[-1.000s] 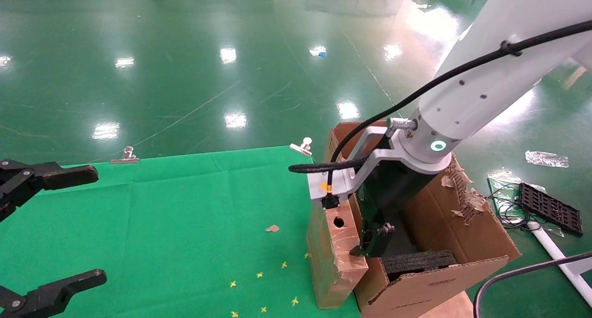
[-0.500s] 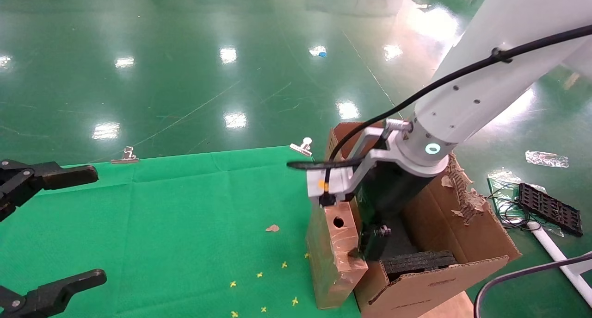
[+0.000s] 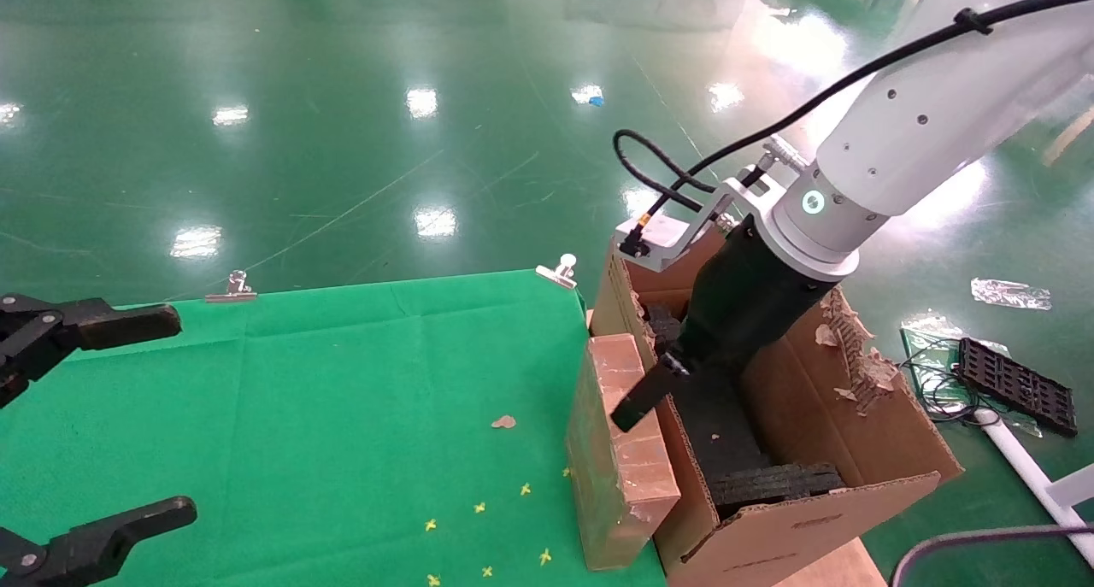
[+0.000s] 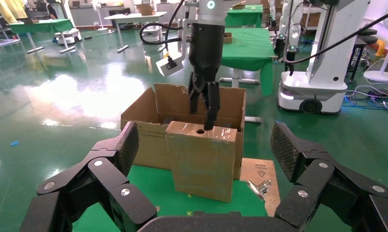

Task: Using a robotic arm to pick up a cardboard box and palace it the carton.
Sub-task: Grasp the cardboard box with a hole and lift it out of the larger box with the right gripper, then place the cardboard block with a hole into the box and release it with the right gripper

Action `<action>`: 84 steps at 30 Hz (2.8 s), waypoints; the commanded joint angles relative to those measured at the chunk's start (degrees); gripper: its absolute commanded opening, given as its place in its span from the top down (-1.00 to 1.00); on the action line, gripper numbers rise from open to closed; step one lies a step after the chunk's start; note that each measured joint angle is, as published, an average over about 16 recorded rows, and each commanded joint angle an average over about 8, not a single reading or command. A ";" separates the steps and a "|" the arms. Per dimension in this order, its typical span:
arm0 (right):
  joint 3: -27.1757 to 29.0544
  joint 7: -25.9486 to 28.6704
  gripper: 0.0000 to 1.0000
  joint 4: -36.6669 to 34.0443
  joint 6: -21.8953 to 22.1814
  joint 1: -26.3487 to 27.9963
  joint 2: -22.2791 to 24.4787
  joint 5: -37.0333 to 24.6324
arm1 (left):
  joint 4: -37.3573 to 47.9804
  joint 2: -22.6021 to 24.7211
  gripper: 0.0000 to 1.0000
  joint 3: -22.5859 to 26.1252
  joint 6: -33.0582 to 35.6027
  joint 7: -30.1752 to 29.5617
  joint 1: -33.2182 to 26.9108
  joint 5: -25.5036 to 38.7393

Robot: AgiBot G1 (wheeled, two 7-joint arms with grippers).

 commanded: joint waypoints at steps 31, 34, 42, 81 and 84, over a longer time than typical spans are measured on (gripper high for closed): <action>-3.16 4.02 1.00 -10.28 -0.12 -6.12 -4.61 1.87 | 0.00 -0.05 1.00 0.12 -0.05 0.06 -0.03 -0.09; -3.40 4.16 1.00 -9.97 -0.03 -5.99 -4.58 1.54 | 0.00 -0.06 1.00 0.13 -0.06 0.07 -0.03 -0.09; -3.47 3.99 1.00 -8.42 0.46 -5.39 -3.89 1.29 | 0.00 -0.07 1.00 0.17 -0.07 0.08 -0.04 -0.11; -0.65 -10.55 1.00 -28.62 4.68 7.60 10.26 -8.42 | 0.00 -0.13 -1.00 0.31 -0.13 0.15 -0.07 -0.21; -1.24 -10.53 1.00 -30.61 5.21 5.52 10.06 -8.69 | 0.00 -0.13 -1.00 0.32 -0.14 0.16 -0.07 -0.22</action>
